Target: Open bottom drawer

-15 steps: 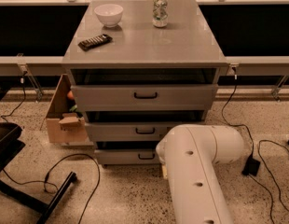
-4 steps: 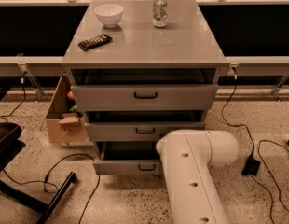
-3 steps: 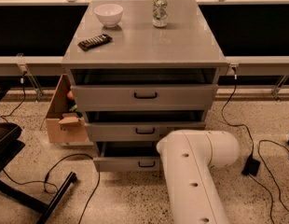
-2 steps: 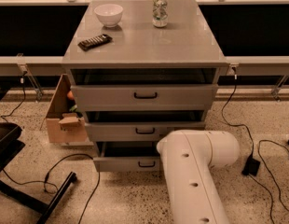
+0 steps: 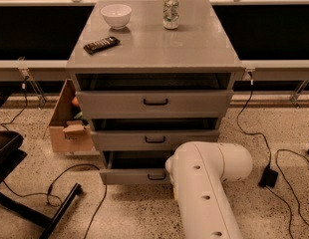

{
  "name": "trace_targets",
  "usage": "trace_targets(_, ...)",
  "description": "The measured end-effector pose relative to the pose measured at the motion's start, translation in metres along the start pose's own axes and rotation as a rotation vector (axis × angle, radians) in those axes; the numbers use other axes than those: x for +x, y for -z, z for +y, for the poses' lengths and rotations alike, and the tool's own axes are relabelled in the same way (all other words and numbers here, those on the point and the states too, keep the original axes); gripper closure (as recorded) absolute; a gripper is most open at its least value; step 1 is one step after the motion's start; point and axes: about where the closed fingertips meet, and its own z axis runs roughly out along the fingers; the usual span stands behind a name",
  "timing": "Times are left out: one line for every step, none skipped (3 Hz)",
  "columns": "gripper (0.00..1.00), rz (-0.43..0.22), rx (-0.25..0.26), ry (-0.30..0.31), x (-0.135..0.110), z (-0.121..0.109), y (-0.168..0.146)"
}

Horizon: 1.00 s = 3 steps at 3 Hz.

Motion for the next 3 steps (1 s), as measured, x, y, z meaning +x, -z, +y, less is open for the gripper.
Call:
trace_targets(0.42,0.001,-0.009,-0.001,0.0000,0.0039,0.0056)
trace_targets(0.65,0.001,-0.009,-0.001,0.0003,0.0031,0.0118)
trace_targets(0.88,0.001,-0.009,-0.001,0.0005,0.0022,0.0126)
